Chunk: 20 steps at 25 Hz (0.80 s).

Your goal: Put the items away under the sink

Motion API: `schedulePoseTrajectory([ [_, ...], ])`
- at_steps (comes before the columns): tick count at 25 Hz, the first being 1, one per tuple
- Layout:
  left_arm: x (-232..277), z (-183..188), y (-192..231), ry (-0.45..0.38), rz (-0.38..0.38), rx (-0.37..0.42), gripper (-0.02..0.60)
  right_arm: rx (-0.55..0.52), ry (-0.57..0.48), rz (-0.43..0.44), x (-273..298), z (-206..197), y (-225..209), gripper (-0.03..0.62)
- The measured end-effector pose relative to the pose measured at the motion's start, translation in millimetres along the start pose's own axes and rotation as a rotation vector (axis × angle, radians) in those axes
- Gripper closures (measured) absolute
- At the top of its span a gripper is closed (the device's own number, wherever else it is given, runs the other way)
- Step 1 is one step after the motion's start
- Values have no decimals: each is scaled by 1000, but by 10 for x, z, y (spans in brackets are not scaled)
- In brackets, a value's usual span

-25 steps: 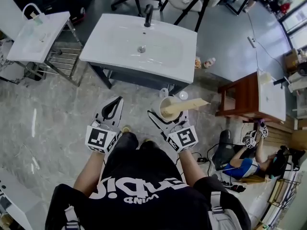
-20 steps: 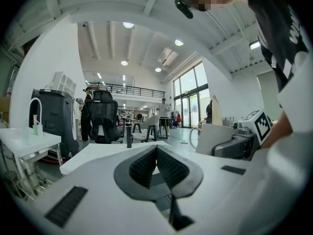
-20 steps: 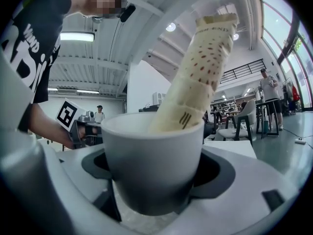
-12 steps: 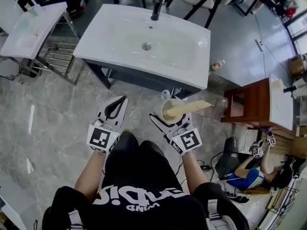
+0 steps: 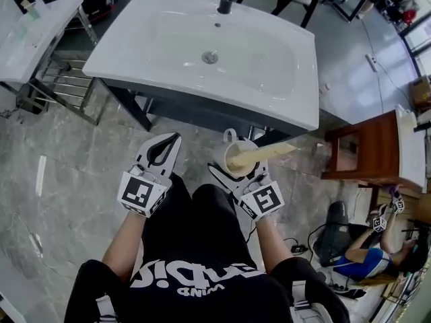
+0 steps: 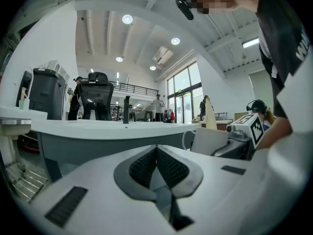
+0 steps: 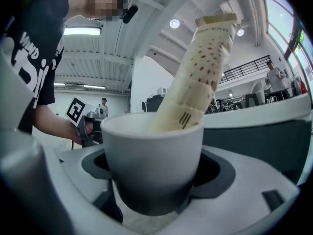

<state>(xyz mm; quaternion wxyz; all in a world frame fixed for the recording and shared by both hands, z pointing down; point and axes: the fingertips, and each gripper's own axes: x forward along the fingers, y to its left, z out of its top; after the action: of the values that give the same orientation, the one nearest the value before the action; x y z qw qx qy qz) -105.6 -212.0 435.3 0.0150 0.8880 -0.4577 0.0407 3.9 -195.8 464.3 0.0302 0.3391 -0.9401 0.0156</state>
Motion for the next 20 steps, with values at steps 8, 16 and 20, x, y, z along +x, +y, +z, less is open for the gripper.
schedulePoseTrajectory([
  [8,204,-1020,132,13,-33,-12,563,-4,-3,16,314,-992,-52,125],
  [16,193,-1585,167,-29,-37,-9,563,-7,-9,16,477,-1569,-16,125],
  [20,141,-1773,177,-37,-37,-12,563,-8,-3,15,550,-1750,-14,125],
])
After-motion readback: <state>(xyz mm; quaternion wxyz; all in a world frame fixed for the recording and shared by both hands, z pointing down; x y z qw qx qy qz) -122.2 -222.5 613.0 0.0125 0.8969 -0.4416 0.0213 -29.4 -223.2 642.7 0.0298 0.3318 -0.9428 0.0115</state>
